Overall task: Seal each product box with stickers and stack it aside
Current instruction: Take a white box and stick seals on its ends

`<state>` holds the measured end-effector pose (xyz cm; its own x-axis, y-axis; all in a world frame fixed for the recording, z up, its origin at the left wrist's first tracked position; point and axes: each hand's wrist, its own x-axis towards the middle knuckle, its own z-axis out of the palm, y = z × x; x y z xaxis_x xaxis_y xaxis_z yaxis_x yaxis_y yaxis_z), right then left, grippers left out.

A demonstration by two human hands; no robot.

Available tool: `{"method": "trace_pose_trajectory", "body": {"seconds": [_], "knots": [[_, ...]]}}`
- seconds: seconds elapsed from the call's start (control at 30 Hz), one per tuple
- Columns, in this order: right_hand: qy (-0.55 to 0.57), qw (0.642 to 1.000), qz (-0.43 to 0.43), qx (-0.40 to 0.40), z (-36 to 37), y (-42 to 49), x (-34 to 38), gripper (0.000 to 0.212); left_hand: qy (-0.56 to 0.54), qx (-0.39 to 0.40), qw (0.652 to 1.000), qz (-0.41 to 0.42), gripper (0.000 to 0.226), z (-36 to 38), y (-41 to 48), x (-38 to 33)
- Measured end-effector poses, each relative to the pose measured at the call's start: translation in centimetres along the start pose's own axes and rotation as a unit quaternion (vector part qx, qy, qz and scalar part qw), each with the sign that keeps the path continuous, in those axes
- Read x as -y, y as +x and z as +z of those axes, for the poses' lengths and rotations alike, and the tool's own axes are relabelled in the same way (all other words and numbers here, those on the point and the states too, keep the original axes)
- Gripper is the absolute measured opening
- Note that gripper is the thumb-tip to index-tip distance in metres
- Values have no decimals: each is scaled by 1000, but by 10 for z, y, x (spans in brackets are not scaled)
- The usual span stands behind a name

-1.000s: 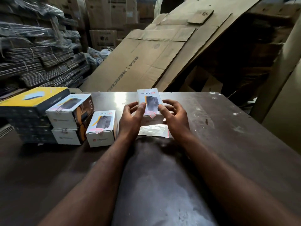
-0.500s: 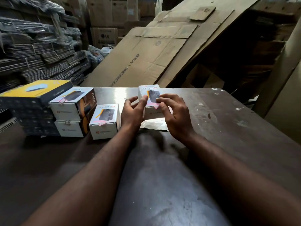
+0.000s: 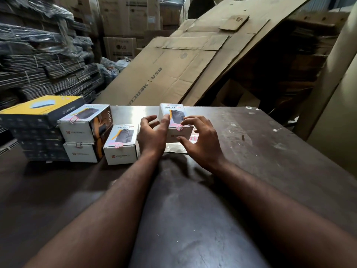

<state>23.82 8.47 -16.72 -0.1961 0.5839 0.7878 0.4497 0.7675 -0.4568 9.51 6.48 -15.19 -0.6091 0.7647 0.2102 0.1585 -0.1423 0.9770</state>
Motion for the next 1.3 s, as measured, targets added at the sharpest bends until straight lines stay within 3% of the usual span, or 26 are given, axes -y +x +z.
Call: {"method": "trace_pose_trajectory", "body": {"seconds": [0.07,0.27,0.5,1.3], "knots": [[-19,1000,2,-15,0,0,0,37,17,-5,1000,18,47,2,-1,1],[-18,999,0,-51,-2,-1,-1,16,37,-12,999,32,45,4,-5,1],[-11,998,-17,-57,-1,-2,0,7,41,-22,999,23,45,2,-3,3],[-31,992,23,-120,-3,-11,4,5,14,8,999,28,39,13,-10,3]]}}
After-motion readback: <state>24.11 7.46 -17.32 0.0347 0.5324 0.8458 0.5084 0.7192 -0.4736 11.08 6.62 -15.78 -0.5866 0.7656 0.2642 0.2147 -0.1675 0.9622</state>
